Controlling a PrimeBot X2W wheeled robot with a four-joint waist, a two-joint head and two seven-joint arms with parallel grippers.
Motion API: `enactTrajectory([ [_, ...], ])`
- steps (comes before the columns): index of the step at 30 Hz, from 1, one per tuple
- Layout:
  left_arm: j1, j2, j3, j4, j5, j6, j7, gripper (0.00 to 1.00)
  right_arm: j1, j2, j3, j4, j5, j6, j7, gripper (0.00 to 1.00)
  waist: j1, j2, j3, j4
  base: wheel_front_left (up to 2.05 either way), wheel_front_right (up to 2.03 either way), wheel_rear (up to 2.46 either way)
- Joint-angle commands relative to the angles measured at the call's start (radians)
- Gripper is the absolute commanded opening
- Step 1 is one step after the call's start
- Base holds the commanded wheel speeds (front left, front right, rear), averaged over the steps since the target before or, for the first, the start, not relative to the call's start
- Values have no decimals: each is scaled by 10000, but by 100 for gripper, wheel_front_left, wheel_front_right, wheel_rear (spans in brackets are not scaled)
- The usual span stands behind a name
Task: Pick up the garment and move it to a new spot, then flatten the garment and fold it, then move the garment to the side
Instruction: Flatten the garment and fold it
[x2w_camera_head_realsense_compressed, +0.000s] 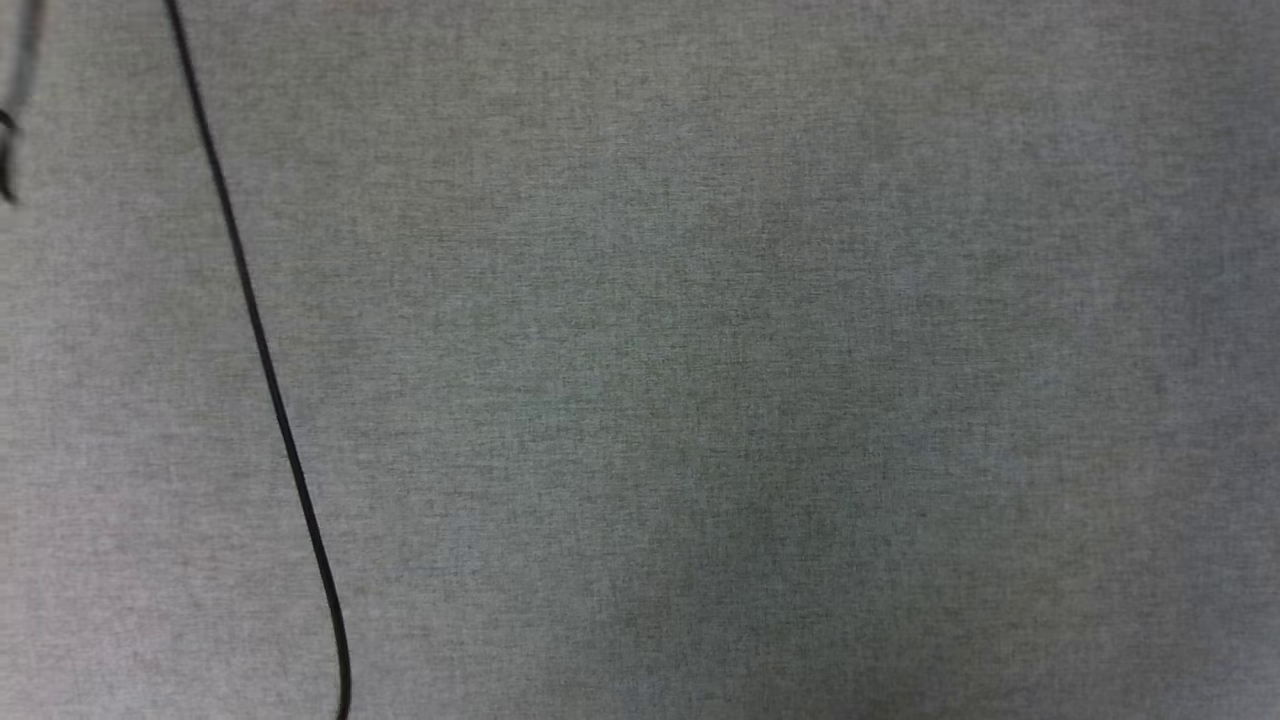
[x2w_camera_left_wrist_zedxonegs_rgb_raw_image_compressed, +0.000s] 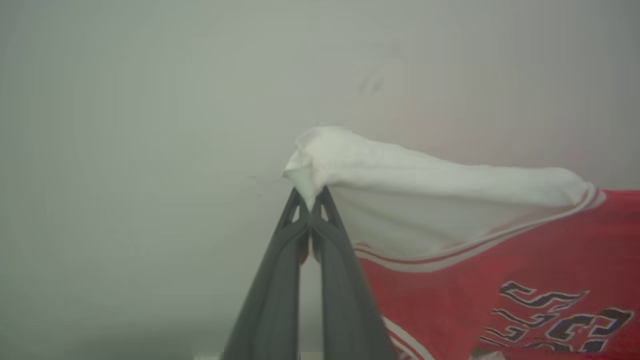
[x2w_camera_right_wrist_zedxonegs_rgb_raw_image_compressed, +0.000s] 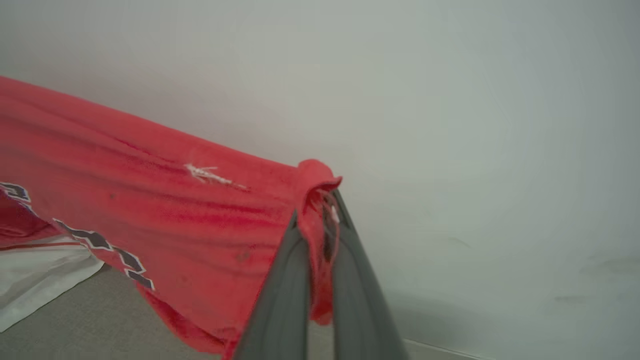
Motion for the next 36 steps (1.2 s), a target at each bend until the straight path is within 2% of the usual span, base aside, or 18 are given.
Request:
enactTrajectory([
  [1, 539, -91, -208, 27, -305, -11, -93, 0, 442, 102, -2, 239, 116, -18, -213, 0, -2, 0, -89, 80, 0, 0, 0],
  [3, 770, -105, -284, 26, -495, -5, -105, 0, 621, 147, 68, 351, 153, -16, -336, 0, -2, 0, -146, 89, 0, 0, 0],
  [8, 2717, -214, -966, -276, -1389, -5, -207, 0, 2141, 362, 308, 930, 671, -16, -1032, 0, -2, 0, -811, 163, 0, 0, 0],
  [16, 6459, 377, -1672, -1616, -2717, -5, -347, 0, 5221, 186, 935, 1063, 1985, -16, -2117, 0, -2, 0, -2029, 258, 0, 0, 0],
  [18, 7451, 431, -1848, -2182, -3207, -7, -355, 0, 5936, 35, 1077, 977, 2272, -16, -2290, 0, -2, 0, -2358, 301, 0, 0, 0],
  [20, 8208, 797, -2046, -2649, -3467, -1, -356, 0, 6685, -96, 1206, 927, 2532, -16, -2309, 0, -2, 0, -2725, 366, 0, 0, 0],
  [24, 9679, 1073, -2154, -3277, -3993, 0, -305, 0, 8116, -385, 1330, 558, 3041, -18, -2573, 0, -2, 0, -3502, 500, 0, 0, 0],
  [29, 11396, 1376, -2034, -4070, -4221, 535, -336, 0, 9827, -667, 1399, -137, 3419, -19, -2598, 0, -2, 0, -4478, 566, 0, 0, 0],
  [36, 13961, 1677, -1800, -5790, -4602, 1737, -351, 0, 12232, -906, 1148, -1644, 3582, -21, -2217, 0, -2, 0, -5545, 581, 0, 0, 0],
])
